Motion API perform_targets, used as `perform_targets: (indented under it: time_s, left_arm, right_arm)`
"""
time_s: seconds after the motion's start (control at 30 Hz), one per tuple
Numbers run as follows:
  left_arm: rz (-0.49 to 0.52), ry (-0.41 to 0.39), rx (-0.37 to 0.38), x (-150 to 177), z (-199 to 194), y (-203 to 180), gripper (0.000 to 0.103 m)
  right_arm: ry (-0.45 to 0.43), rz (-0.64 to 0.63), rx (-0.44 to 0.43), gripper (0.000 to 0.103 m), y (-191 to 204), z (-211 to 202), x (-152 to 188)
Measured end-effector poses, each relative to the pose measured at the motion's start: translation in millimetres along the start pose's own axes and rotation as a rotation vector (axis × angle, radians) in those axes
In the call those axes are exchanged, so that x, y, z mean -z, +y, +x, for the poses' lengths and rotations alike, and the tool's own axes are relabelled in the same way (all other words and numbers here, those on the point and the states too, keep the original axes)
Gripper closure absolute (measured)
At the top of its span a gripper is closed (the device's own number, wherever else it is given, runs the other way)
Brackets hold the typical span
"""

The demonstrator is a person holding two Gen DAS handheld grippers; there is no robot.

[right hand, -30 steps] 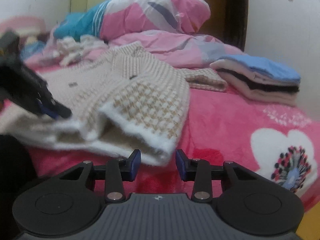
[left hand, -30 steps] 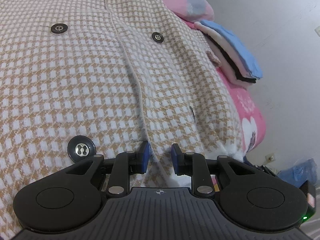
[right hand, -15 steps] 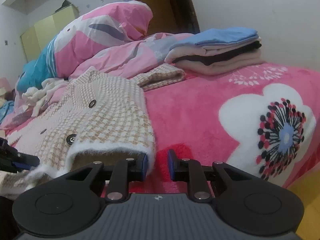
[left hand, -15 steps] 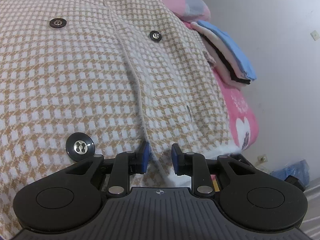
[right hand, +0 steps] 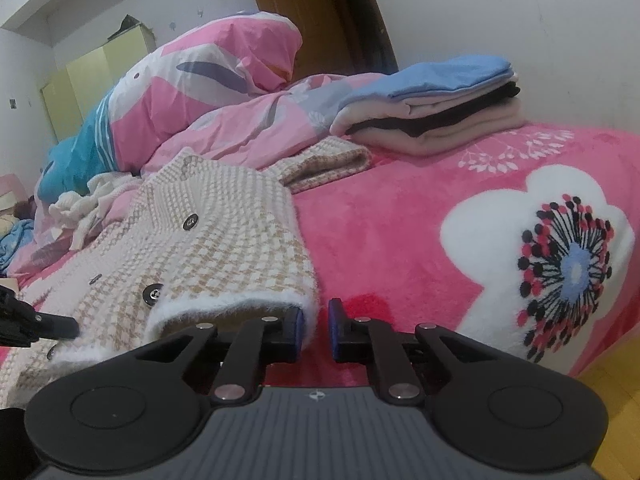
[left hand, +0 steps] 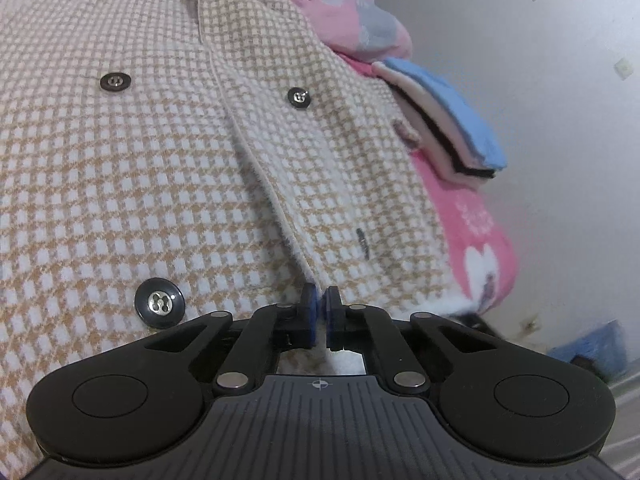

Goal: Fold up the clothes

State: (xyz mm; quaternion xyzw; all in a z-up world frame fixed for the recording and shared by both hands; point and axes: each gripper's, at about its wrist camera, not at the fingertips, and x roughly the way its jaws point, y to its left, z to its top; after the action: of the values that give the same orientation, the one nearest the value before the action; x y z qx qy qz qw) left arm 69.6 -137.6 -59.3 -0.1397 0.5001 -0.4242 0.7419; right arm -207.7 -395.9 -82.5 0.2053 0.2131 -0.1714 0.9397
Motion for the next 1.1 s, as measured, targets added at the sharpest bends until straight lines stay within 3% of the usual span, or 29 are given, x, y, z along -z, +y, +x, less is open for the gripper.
perform_targets:
  time_s: [0.23,0.43,0.63,0.77,0.83,0.9,0.97,1.1]
  left_arm:
    - [-0.043,0.036,0.010,0,0,16,0.101]
    - [-0.115,0.077,0.104,-1,6,27,0.098]
    - [-0.131,0.139,0.113,6,14,26,0.079]
    - [-0.083,0.132,0.102,9,17,17,0.077]
    - [-0.056,0.129,0.091,10,19,12,0.077]
    - [-0.038,0.128,0.088,10,21,10,0.078]
    - [-0.034,0.131,0.087,10,21,10,0.079]
    - [-0.040,0.130,0.081,12,21,12,0.085]
  right_arm:
    - [-0.018,-0.009,-0.004,0.091,0,-5,2]
    - [-0.023,-0.149,0.043,0.087,18,-10,3]
    - [-0.039,-0.187,0.054,0.077,30,-22,2]
    - [-0.043,-0.080,-0.026,0.076,26,-39,-3]
    - [-0.019,0.016,-0.125,0.072,20,-42,-6]
    - [0.019,0.102,-0.233,0.061,16,-39,-8]
    - [0.054,0.153,-0.313,0.061,16,-32,-10]
    - [0.135,0.229,-0.370,0.061,17,-10,-10]
